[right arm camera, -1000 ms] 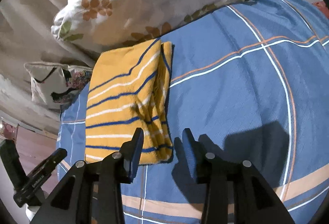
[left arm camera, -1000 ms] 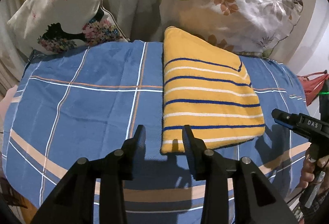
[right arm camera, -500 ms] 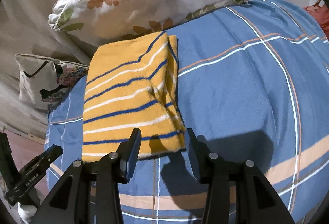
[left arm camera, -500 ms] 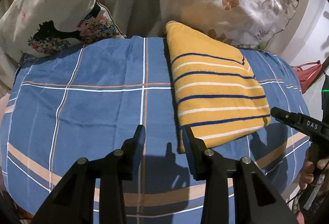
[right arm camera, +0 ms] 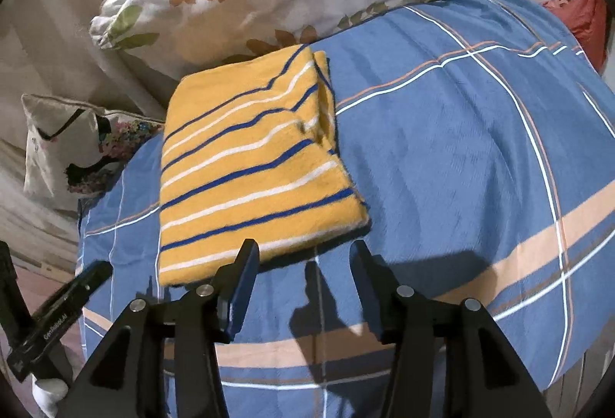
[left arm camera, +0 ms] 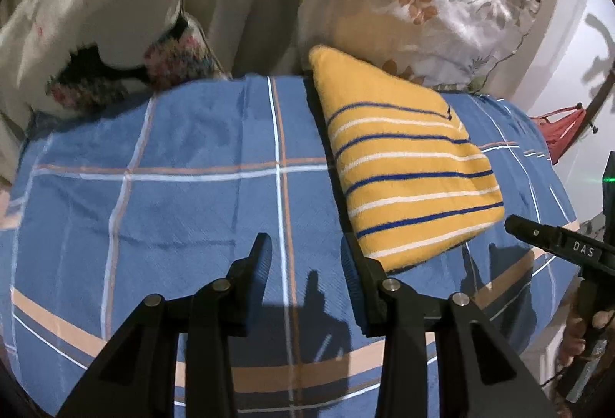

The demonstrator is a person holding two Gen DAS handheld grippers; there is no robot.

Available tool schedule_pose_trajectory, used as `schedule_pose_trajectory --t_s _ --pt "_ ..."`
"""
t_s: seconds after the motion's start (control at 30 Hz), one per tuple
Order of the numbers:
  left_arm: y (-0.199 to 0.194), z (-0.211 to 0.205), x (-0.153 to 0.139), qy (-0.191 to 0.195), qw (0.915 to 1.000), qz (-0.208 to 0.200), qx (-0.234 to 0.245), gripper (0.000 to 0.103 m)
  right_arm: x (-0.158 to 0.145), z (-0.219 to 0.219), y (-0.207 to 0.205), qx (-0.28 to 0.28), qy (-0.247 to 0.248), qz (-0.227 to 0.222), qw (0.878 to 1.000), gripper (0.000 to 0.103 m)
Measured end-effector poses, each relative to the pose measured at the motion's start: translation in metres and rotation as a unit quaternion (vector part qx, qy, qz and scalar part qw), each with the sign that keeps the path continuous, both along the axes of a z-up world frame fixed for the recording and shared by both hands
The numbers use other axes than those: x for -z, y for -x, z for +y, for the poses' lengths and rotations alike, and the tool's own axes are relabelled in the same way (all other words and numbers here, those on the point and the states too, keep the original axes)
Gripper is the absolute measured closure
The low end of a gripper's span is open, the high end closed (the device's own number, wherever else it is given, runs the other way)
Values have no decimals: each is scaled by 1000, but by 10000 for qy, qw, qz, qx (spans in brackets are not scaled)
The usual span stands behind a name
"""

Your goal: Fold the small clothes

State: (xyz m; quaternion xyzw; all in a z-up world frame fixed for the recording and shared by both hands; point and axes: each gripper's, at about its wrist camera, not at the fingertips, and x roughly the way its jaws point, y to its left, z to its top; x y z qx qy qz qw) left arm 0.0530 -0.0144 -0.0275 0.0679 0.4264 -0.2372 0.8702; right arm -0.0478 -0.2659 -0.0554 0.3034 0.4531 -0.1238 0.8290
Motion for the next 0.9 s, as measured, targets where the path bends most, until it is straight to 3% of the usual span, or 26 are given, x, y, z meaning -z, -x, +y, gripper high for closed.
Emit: schedule_pose_trajectory --t_s 0.1,0.17,0.23,0.33,0.5,0.6,0.7,0.9 --pt "11 7 -10 -39 9987 -474 -169 65 -3 16 4 -112 249 104 9996 48" --pt "21 13 -19 -40 9955 -843 -430 51 -3 25 5 -216 381 170 9989 48" --pt "34 20 -32 41 9891 -1279 -728 27 -4 32 8 -314 476 233 9981 47" --pt "50 26 -52 112 9781 -1796 -1043 7 -6 37 11 -516 579 236 9967 46" --pt "80 16 -71 -212 9630 -2208 -1533 2 -7 41 20 -833 732 217 9936 43" --pt "92 7 -60 -207 9683 -1980 -1511 2 -4 43 31 -1003 796 247 9915 38" --pt "94 -5 -35 -202 9830 -1217 -1361 2 3 46 42 -1162 1042 366 9871 35" --pt "107 -21 6 -405 9897 -342 -1328 2 9 40 62 -1200 1553 493 9793 31"
